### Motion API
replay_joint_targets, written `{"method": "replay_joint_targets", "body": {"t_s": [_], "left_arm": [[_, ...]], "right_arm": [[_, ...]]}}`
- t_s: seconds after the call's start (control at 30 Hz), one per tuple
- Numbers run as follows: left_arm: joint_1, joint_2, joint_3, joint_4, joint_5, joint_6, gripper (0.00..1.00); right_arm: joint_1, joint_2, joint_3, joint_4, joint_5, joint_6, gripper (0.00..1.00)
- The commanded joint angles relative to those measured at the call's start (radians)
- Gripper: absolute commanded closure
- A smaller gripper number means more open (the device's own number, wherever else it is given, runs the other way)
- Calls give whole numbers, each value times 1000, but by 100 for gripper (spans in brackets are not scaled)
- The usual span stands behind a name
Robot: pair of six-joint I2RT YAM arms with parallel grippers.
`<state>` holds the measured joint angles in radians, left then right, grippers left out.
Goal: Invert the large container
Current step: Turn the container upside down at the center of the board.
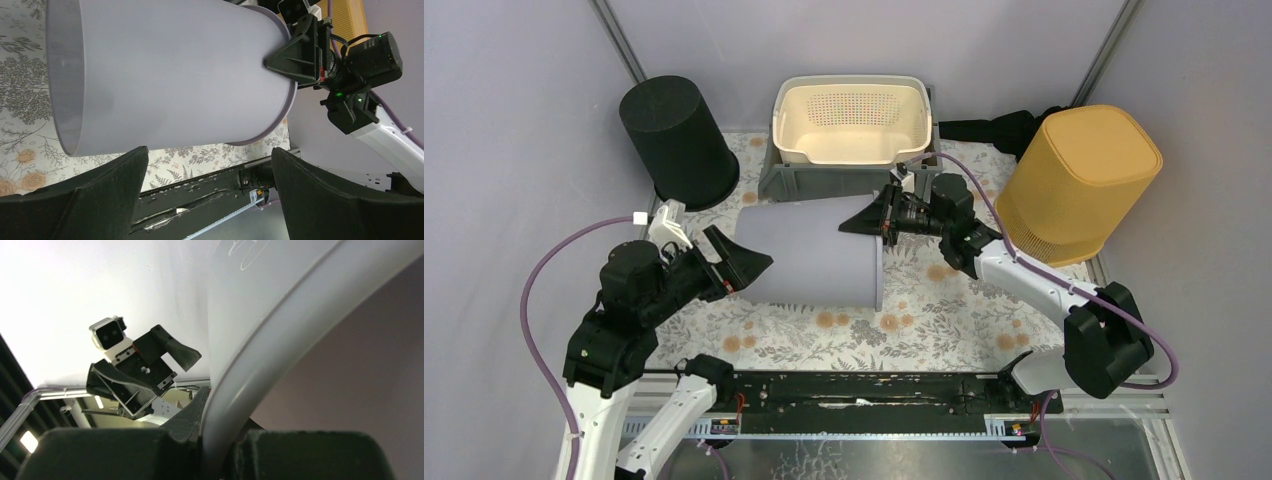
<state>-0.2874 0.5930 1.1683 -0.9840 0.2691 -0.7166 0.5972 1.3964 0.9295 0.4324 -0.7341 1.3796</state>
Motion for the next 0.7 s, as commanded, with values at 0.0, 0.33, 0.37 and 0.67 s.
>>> {"method": "replay_joint_targets", "body": {"t_s": [0.0, 0.33, 0.37, 0.67], "left_arm": [[-4, -2, 30, 81, 39, -15, 0], [-4, -16, 47, 118, 68, -21, 0], [-4, -18, 47, 125, 76, -22, 0], [-5, -34, 35, 211, 145, -54, 0]], "right_arm": [[-8, -19, -6, 253, -58, 85, 100], [-8, 23, -48, 431, -56, 172, 100], [-7, 32, -53, 466, -56, 188, 100], [-7, 127, -71, 739, -37, 316, 100]]}}
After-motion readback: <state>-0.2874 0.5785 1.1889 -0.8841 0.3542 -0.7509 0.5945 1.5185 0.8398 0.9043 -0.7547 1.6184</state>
